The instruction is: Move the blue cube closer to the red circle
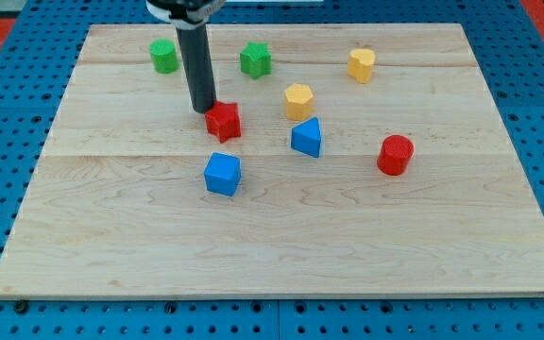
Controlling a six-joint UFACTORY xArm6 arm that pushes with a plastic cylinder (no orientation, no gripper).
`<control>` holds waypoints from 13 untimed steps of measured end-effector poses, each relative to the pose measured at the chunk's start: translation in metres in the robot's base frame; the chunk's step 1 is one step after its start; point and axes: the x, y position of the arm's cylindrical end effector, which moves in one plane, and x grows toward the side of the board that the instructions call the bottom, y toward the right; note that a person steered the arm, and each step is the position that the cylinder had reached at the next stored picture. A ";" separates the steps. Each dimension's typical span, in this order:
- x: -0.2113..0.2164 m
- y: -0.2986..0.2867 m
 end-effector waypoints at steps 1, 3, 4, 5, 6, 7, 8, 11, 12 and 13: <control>0.002 0.003; 0.007 0.003; 0.046 -0.048; 0.096 -0.012; 0.098 0.056; 0.098 0.094; 0.130 0.070; 0.103 0.158; 0.095 0.180; 0.088 0.193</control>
